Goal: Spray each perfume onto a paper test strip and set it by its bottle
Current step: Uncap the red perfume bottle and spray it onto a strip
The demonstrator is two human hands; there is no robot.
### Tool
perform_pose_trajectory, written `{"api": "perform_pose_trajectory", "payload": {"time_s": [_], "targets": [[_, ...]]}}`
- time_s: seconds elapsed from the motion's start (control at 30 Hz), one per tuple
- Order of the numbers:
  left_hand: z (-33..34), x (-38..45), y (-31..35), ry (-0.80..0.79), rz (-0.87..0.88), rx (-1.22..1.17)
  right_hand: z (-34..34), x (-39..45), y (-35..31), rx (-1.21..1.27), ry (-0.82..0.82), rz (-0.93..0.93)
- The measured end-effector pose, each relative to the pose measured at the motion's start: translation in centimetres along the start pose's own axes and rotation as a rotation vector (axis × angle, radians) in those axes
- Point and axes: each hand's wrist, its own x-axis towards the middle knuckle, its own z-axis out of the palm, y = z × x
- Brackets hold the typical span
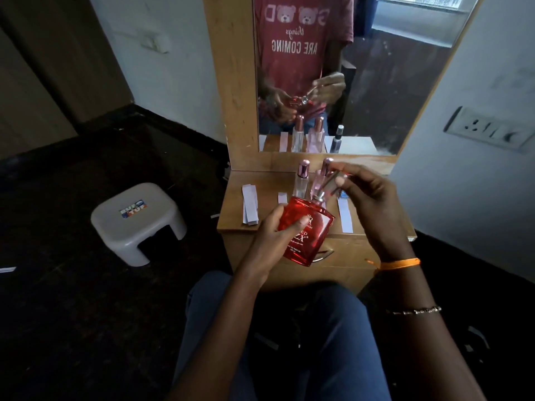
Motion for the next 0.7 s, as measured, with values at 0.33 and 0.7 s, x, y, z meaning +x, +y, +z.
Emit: {"api": "perform_pose_trajectory", "payload": {"time_s": [0.33, 0.7], "targets": [[0.1, -0.5, -1.1, -0.023, -0.007, -0.131, -0.4, -0.3, -0.6, -0.017, -0.268, 0.079], [-0.1, -0.3, -1.2, 0.052, 0.091, -0.019, 1.9, 0.2, -0.4, -0.209, -0.06, 0.087]]}}
